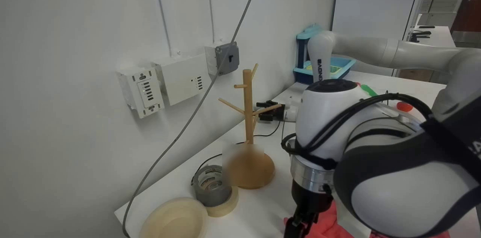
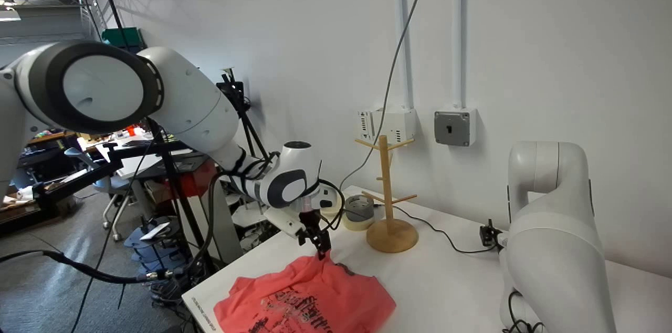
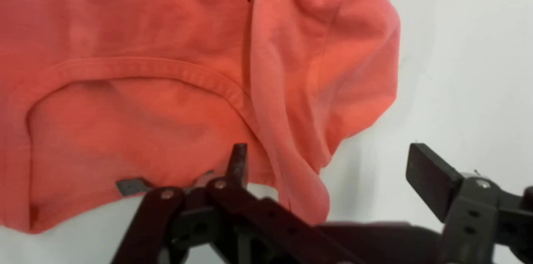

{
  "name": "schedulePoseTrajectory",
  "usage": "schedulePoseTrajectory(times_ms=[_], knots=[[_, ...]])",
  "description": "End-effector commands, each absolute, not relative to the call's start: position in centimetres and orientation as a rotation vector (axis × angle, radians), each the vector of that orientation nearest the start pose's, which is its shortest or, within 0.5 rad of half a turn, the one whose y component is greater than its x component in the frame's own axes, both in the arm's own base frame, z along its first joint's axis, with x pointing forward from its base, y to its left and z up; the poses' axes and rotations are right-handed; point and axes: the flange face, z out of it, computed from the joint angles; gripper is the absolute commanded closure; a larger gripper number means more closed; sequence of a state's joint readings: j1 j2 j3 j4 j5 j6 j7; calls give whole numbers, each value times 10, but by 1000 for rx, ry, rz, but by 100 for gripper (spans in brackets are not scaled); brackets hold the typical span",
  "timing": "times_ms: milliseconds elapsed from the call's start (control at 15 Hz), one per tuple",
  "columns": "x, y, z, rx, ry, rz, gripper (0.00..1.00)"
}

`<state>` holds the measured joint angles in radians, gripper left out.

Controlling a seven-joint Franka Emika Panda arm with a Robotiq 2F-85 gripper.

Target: Pick up the orange sweater and put it back down

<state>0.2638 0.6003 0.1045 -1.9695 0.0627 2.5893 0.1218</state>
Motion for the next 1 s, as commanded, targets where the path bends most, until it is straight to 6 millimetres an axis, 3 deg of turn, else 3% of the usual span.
schedulePoseTrajectory(times_ms=[0, 333, 667, 933], knots=[[558, 221, 176, -3043, -275, 53, 0], [538, 212, 187, -3062, -324, 102, 0], [528, 176, 194, -3096, -309, 112, 0], [532, 141, 196, -3159, -296, 57, 0]])
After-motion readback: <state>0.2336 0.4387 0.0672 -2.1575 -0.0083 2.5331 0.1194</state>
